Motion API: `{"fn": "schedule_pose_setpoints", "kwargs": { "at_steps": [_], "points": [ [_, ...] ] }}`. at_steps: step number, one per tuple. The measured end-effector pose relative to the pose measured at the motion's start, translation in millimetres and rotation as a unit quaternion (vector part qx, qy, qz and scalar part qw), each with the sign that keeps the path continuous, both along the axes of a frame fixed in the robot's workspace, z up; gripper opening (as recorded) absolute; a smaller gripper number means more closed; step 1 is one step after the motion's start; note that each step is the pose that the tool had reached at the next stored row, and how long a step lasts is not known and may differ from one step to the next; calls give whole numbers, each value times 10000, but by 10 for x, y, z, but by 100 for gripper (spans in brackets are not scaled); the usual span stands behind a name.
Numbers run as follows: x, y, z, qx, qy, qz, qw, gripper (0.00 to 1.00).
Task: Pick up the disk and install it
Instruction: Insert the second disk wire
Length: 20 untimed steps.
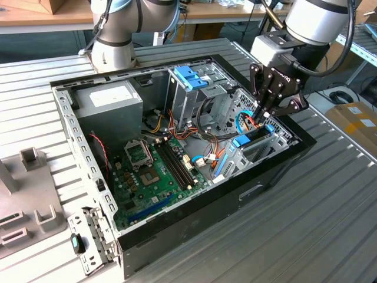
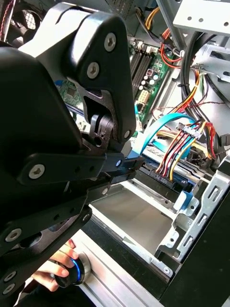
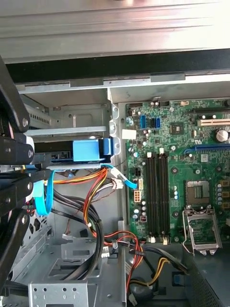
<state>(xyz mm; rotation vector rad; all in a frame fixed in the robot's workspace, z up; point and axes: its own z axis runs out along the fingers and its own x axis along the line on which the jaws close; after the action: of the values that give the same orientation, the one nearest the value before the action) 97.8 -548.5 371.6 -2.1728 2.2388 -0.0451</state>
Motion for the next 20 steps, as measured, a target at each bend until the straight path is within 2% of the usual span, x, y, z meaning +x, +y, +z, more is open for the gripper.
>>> {"fn": "schedule_pose_setpoints", "kwargs": {
  "at_steps": [6, 9, 11, 12, 14, 15, 16, 17, 20],
  "points": [
    [-2, -69, -13, 0, 0, 0, 10000, 16],
    [-2, -78, -19, 7, 0, 3, 10000, 16],
    [-2, -85, -20, 143, 0, 6, 9999, 16],
    [-2, -89, -20, 237, 0, 7, 9997, 16],
    [-2, -103, -20, 444, 0, 7, 9990, 16],
    [-2, -121, -20, 587, 0, 7, 9983, 16],
    [-2, -134, -20, 628, -1, 8, 9980, 16],
    [-2, -147, -22, 649, 0, 11, 9979, 16],
    [-2, -196, -34, 653, 1, 21, 9979, 16]
  ]
}}
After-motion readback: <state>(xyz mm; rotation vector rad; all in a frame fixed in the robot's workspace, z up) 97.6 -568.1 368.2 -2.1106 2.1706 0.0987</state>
